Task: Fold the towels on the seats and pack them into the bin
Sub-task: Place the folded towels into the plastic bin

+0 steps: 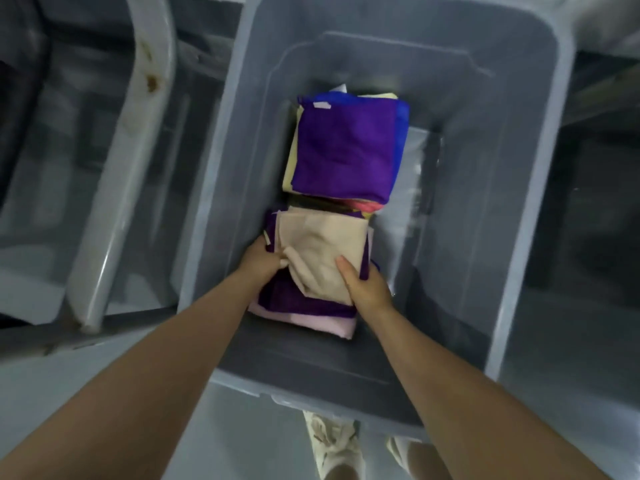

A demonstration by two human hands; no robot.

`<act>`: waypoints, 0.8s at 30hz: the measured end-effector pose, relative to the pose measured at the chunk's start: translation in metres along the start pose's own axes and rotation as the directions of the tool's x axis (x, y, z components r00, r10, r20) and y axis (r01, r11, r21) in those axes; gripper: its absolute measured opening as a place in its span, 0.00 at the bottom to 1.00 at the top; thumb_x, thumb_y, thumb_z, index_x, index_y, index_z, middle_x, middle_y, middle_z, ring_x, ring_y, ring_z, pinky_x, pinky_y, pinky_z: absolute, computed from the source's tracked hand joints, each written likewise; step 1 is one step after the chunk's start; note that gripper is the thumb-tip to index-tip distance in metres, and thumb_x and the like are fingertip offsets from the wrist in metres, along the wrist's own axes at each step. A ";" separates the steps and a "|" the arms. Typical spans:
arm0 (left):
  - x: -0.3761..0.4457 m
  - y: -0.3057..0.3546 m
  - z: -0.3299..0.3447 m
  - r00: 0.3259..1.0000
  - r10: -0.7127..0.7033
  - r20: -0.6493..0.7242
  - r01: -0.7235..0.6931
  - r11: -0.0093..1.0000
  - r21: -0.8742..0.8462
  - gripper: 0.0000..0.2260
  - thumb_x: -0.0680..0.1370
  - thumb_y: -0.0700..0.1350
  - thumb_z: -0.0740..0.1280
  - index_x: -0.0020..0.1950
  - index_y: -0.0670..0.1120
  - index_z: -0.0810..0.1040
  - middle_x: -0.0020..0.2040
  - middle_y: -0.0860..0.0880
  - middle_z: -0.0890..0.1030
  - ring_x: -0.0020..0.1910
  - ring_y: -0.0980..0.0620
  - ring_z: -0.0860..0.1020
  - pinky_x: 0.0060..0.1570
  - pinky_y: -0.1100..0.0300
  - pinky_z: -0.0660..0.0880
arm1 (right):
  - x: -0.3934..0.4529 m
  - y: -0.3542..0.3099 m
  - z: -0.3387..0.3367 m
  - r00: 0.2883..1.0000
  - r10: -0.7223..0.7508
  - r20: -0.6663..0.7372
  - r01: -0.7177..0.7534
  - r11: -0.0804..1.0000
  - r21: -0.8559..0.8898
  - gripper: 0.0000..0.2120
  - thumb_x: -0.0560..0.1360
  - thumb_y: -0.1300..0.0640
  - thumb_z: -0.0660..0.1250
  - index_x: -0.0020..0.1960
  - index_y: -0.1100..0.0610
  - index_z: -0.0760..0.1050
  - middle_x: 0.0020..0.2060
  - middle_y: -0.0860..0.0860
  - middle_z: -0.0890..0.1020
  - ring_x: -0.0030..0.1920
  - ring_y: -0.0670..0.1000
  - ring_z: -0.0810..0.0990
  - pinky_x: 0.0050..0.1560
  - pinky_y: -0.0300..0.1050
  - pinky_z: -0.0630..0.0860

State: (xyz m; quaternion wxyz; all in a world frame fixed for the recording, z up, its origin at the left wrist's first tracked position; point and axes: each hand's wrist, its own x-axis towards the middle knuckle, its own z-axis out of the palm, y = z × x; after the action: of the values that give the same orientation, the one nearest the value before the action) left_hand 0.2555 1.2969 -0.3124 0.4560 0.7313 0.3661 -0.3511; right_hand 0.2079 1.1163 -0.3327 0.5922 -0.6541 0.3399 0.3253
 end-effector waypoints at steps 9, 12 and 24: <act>-0.120 0.084 -0.046 1.000 -0.009 0.016 0.000 0.878 0.479 0.21 0.71 0.37 0.71 0.63 0.38 0.74 0.60 0.42 0.76 0.60 0.43 0.74 0.57 0.57 0.71 | -0.129 -0.095 -0.054 0.997 0.047 -0.061 -0.060 0.972 -0.227 0.22 0.80 0.46 0.61 0.68 0.57 0.68 0.60 0.52 0.77 0.64 0.55 0.75 0.50 0.40 0.67; -0.189 0.141 -0.038 0.989 0.148 0.015 -0.138 0.877 0.459 0.16 0.75 0.38 0.67 0.63 0.41 0.74 0.59 0.45 0.77 0.54 0.48 0.74 0.51 0.59 0.70 | -0.199 -0.152 -0.096 0.977 0.068 -0.202 -0.094 0.988 -0.125 0.24 0.80 0.47 0.60 0.70 0.60 0.67 0.65 0.56 0.75 0.66 0.57 0.72 0.61 0.44 0.68; -0.432 0.339 0.145 0.879 0.404 0.254 -0.322 0.895 -0.309 0.08 0.81 0.38 0.59 0.59 0.45 0.73 0.41 0.48 0.75 0.34 0.52 0.74 0.32 0.65 0.73 | -0.365 -0.278 -0.337 0.716 -0.182 -0.674 0.386 0.908 0.166 0.14 0.82 0.54 0.59 0.41 0.57 0.77 0.26 0.50 0.75 0.23 0.44 0.72 0.25 0.35 0.67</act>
State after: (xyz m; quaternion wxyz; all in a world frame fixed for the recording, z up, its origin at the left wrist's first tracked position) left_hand 0.3096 0.9626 0.1430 0.6570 0.6570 0.1874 -0.3189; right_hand 0.2430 0.8215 0.1528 0.5728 -0.6743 0.4609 -0.0695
